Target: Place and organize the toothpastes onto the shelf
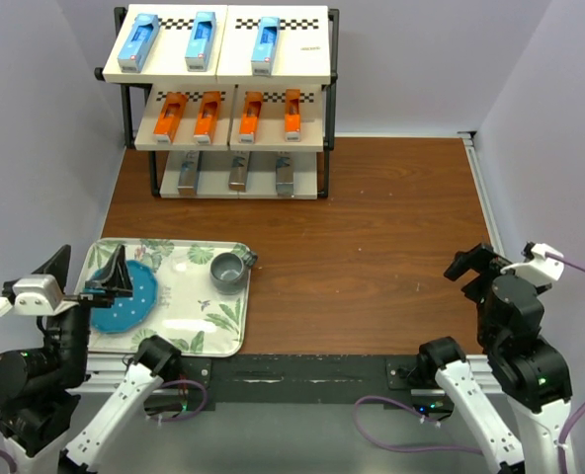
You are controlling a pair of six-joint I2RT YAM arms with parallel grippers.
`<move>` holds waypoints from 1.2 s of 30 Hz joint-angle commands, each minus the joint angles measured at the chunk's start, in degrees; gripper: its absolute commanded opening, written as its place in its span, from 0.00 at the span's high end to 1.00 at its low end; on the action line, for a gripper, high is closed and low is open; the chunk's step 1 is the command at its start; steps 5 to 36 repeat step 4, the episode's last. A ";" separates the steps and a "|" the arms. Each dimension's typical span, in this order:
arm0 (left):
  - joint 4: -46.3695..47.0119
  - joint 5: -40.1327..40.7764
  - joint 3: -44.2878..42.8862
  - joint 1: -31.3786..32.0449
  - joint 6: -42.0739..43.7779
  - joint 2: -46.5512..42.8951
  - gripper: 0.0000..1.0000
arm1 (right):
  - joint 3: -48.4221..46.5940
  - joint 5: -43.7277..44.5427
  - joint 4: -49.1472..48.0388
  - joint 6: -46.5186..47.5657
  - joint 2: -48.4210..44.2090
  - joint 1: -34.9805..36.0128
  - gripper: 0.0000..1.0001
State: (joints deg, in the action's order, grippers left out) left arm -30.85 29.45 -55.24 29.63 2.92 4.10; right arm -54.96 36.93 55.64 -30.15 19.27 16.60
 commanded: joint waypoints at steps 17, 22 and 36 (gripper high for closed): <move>0.79 -1.68 -2.41 -0.27 2.71 1.79 0.00 | -1.90 1.39 0.35 -1.31 -0.63 0.19 0.02; 0.79 -1.68 -2.41 -0.27 2.71 1.79 0.00 | -1.90 1.39 0.35 -1.31 -0.63 0.19 0.02; 0.79 -1.68 -2.41 -0.27 2.71 1.79 0.00 | -1.90 1.39 0.35 -1.31 -0.63 0.19 0.02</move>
